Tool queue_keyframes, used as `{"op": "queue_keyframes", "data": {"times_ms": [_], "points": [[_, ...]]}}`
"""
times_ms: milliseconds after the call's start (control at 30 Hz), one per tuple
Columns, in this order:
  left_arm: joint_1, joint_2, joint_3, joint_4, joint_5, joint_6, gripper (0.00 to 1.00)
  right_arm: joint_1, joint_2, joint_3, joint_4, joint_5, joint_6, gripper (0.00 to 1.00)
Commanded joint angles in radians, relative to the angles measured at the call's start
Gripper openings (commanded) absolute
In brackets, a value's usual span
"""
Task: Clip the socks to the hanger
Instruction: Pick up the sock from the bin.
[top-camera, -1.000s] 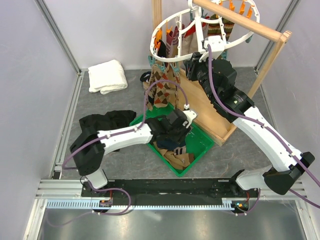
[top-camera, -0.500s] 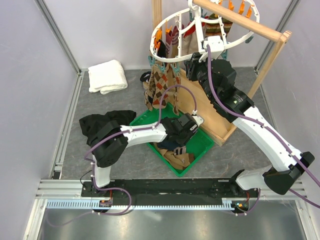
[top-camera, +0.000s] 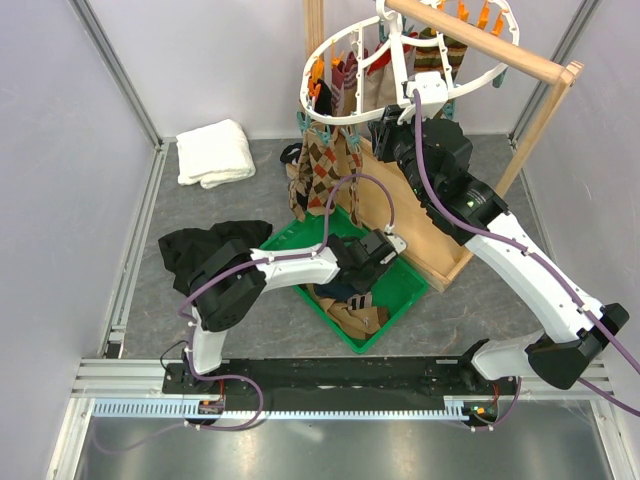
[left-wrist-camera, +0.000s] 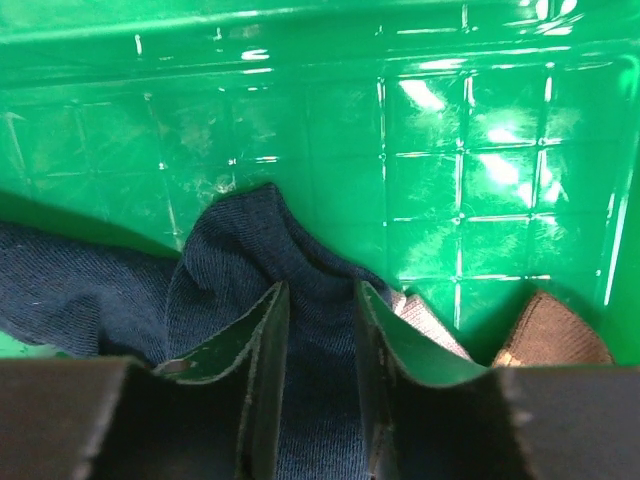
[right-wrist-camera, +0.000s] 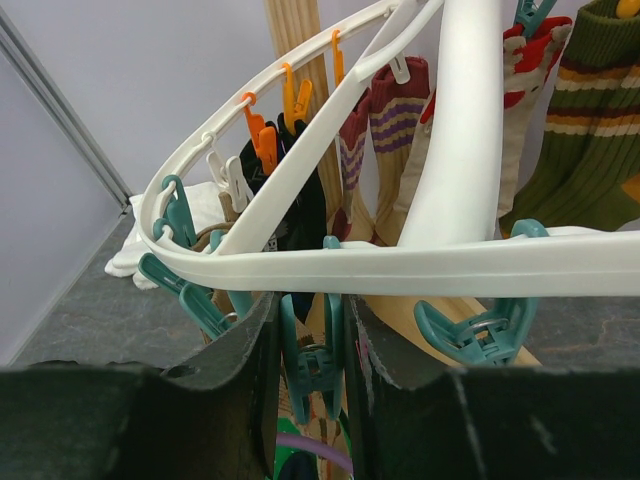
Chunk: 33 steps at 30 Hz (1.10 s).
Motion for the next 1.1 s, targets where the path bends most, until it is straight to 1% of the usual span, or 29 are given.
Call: {"op": "queue_keyframes", "data": {"times_ms": [0, 100, 133, 167, 233, 267, 300, 400, 433, 767, 867, 1000, 1033, 1067], "points": [[-0.005, 0.029, 0.035, -0.024, -0.006, -0.017, 0.34, 0.001, 0.002, -0.014, -0.043, 0.005, -0.01, 0.0], [-0.006, 0.025, 0.038, -0.028, -0.015, -0.023, 0.23, 0.003, 0.001, -0.014, -0.044, 0.004, -0.01, 0.0], [-0.005, 0.019, 0.038, -0.031, -0.018, -0.026, 0.17, 0.001, -0.001, -0.012, -0.044, 0.002, -0.012, 0.0], [-0.005, 0.008, 0.038, -0.034, -0.02, -0.029, 0.13, 0.003, -0.002, -0.012, -0.044, 0.001, -0.011, 0.0], [-0.005, -0.046, 0.04, -0.043, -0.02, -0.045, 0.04, 0.003, -0.004, -0.011, -0.044, 0.001, -0.017, 0.0], [-0.005, -0.073, 0.04, -0.044, -0.02, -0.052, 0.02, 0.003, -0.007, -0.009, -0.044, -0.002, -0.017, 0.0], [-0.005, -0.128, 0.037, -0.043, -0.017, -0.071, 0.02, 0.001, -0.005, -0.009, -0.043, -0.001, -0.018, 0.0], [-0.005, -0.208, 0.031, -0.043, -0.026, -0.094, 0.02, 0.001, -0.008, -0.009, -0.044, -0.013, -0.018, 0.0], [-0.005, -0.257, 0.029, -0.041, -0.039, -0.095, 0.02, 0.003, -0.01, -0.008, -0.044, -0.016, -0.017, 0.0], [0.006, -0.472, -0.055, 0.026, -0.095, -0.146, 0.02, 0.003, -0.021, -0.008, -0.047, -0.042, -0.001, 0.0], [0.023, -0.55, -0.092, 0.093, -0.098, -0.166, 0.02, 0.003, -0.025, -0.009, -0.047, -0.048, 0.006, 0.0], [0.068, -0.642, -0.161, 0.248, -0.077, -0.183, 0.02, 0.001, -0.031, -0.011, -0.047, -0.064, 0.023, 0.0], [0.078, -0.658, -0.172, 0.314, -0.052, -0.187, 0.02, 0.001, -0.031, -0.012, -0.049, -0.067, 0.029, 0.0], [0.089, -0.67, -0.189, 0.343, -0.04, -0.191, 0.02, 0.0, -0.031, -0.012, -0.049, -0.074, 0.032, 0.0]]}}
